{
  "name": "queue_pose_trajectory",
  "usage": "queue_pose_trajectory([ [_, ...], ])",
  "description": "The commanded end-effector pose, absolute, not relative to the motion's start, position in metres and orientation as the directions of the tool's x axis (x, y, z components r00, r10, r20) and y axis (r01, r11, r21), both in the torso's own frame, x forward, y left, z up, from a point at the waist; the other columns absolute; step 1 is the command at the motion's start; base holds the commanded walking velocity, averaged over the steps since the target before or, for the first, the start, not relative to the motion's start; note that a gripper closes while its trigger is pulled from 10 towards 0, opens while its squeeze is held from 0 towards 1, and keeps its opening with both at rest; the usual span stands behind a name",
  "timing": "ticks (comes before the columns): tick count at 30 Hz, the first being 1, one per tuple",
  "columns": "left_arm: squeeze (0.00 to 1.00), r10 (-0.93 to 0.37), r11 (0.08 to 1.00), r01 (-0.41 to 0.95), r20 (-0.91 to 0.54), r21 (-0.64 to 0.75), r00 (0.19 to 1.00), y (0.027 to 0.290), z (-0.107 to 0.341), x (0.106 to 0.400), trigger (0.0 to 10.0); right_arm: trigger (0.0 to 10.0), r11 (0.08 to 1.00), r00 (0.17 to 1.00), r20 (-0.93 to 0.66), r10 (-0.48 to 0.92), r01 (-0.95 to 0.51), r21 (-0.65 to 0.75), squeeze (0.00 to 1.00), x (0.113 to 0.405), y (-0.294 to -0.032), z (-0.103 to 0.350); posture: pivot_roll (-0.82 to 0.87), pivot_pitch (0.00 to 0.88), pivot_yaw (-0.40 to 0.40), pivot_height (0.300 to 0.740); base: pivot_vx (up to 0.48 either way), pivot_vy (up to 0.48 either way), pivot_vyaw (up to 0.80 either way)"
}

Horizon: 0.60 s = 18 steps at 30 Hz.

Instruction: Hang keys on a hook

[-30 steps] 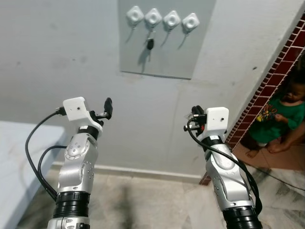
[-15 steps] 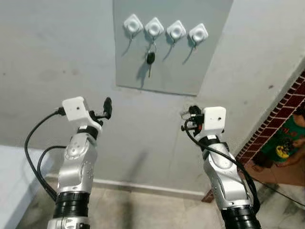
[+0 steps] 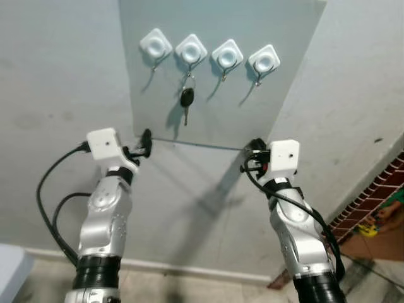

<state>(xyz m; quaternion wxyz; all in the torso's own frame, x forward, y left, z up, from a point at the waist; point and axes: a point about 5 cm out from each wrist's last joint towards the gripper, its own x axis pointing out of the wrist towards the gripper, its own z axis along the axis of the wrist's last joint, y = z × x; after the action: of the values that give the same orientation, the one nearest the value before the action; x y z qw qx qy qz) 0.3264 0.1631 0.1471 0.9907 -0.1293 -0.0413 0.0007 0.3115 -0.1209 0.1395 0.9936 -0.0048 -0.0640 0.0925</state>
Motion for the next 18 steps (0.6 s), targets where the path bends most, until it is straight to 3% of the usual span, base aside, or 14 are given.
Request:
queue_pose_trajectory([
  [1, 0.0, -0.052, 0.967, 0.078, 0.111, -0.243, 0.992, 0.145, 0.154, 0.327, 10.0, 10.0, 0.991, 0.985, 0.108, 0.132, -0.129, -0.034, 0.0, 0.317, -0.136, 0.141, 0.05, 0.005, -0.068, 0.732, 0.0, 0.0, 0.0],
  [7, 0.0, -0.113, 0.961, 0.138, 0.115, -0.239, 0.987, 0.134, 0.154, 0.323, 10.0, 10.0, 0.988, 0.982, 0.11, 0.153, -0.149, -0.041, 0.0, 0.318, -0.135, 0.142, 0.05, 0.012, -0.07, 0.732, 0.0, 0.0, 0.0],
  [18, 0.0, -0.381, 0.9, 0.405, 0.16, -0.161, 0.911, 0.088, 0.157, 0.297, 10.0, 10.0, 0.977, 0.971, 0.118, 0.206, -0.199, -0.073, 0.0, 0.323, -0.136, 0.149, 0.06, 0.023, -0.076, 0.732, 0.0, 0.0, 0.0],
])
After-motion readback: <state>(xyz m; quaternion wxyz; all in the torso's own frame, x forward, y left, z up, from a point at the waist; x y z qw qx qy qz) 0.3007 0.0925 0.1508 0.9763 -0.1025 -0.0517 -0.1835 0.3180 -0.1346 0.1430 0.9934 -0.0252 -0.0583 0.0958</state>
